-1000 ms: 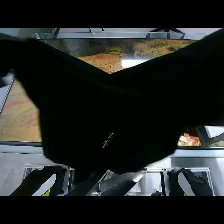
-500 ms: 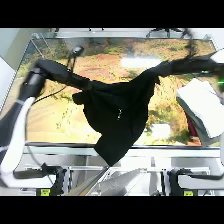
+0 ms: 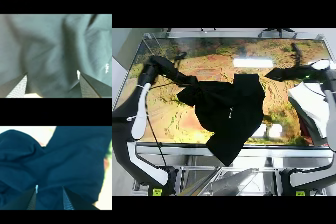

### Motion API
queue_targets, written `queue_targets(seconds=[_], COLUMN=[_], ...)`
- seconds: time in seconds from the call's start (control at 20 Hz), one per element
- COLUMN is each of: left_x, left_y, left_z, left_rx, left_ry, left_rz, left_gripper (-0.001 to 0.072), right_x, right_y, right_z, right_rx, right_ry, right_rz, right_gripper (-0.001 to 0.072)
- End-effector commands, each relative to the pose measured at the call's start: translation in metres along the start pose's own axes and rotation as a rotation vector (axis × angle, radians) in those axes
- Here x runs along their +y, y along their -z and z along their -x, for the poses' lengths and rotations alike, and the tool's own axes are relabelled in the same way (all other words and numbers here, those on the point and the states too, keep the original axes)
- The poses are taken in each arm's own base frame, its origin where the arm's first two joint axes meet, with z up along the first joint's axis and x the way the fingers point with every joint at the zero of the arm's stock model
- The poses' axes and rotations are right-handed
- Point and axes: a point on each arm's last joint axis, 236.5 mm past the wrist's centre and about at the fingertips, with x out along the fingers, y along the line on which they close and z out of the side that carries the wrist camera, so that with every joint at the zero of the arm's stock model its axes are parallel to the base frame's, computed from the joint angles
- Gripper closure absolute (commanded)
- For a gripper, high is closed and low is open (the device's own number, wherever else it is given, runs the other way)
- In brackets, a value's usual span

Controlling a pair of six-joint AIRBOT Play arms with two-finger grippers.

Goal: Fold the shirts.

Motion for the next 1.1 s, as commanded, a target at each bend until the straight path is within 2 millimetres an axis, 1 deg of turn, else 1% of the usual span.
queue_targets(seconds=[0.0, 0.05, 0.1, 0.15, 0.25, 0.35, 0.4, 0.45, 0.5, 0.55, 0.6, 0.65, 0.75, 0.8, 0.9, 1.0, 1.05], left_x=[0.035, 0.043, 0.051, 0.057, 0.069, 0.078, 0.077, 0.073, 0.072, 0.074, 0.075, 0.079, 0.079, 0.076, 0.069, 0.061, 0.064], left_y=[0.016, 0.028, 0.043, 0.058, 0.087, 0.105, 0.106, 0.103, 0.094, 0.084, 0.074, 0.068, 0.057, 0.055, 0.061, 0.071, 0.079], left_z=[0.049, 0.055, 0.055, 0.053, 0.041, 0.02, 0.01, -0.001, -0.01, -0.016, -0.021, -0.026, -0.036, -0.042, -0.058, -0.065, -0.065], left_rx=[0.011, 0.028, 0.051, 0.072, 0.104, 0.108, 0.093, 0.061, 0.007, -0.043, -0.088, -0.119, -0.147, -0.134, -0.064, 0.033, 0.084], left_ry=[-0.005, -0.001, 0.007, 0.015, 0.03, 0.039, 0.06, 0.085, 0.096, 0.091, 0.08, 0.051, 0.02, 0.025, 0.059, 0.118, 0.123], left_rz=[0.094, 0.125, 0.164, 0.199, 0.257, 0.298, 0.308, 0.309, 0.314, 0.32, 0.314, 0.306, 0.279, 0.268, 0.25, 0.237, 0.229], left_gripper=[0.0012, 0.0012, 0.0012, 0.0012, 0.0012, 0.0012, 0.0012, 0.0012, 0.0012, 0.0012, 0.0012, 0.0012, 0.0012, 0.0012, 0.0012, 0.0012, 0.0013], right_x=[-0.009, -0.011, -0.012, -0.012, -0.008, -0.004, 0.001, 0.006, 0.011, 0.016, 0.021, 0.026, 0.036, 0.038, 0.042, 0.046, 0.047], right_y=[0.04, 0.056, 0.077, 0.102, 0.154, 0.202, 0.225, 0.245, 0.265, 0.28, 0.292, 0.299, 0.302, 0.302, 0.3, 0.296, 0.294], right_z=[0.05, 0.054, 0.054, 0.05, 0.038, 0.021, 0.011, 0.001, -0.009, -0.019, -0.029, -0.04, -0.058, -0.066, -0.077, -0.081, -0.082], right_rx=[0.09, 0.101, 0.113, 0.128, 0.166, 0.184, 0.192, 0.208, 0.237, 0.261, 0.278, 0.29, 0.29, 0.281, 0.265, 0.246, 0.24], right_ry=[0.013, 0.014, 0.018, 0.023, 0.032, 0.056, 0.063, 0.064, 0.067, 0.067, 0.067, 0.065, 0.058, 0.058, 0.041, 0.013, 0.008], right_rz=[-0.115, -0.155, -0.196, -0.24, -0.319, -0.377, -0.401, -0.416, -0.424, -0.429, -0.43, -0.426, -0.433, -0.444, -0.45, -0.45, -0.444], right_gripper=[0.035, 0.035, 0.035, 0.035, 0.035, 0.035, 0.0349, 0.0349, 0.0348, 0.0348, 0.0348, 0.0348, 0.0348, 0.0348, 0.0349, 0.0349, 0.0349])
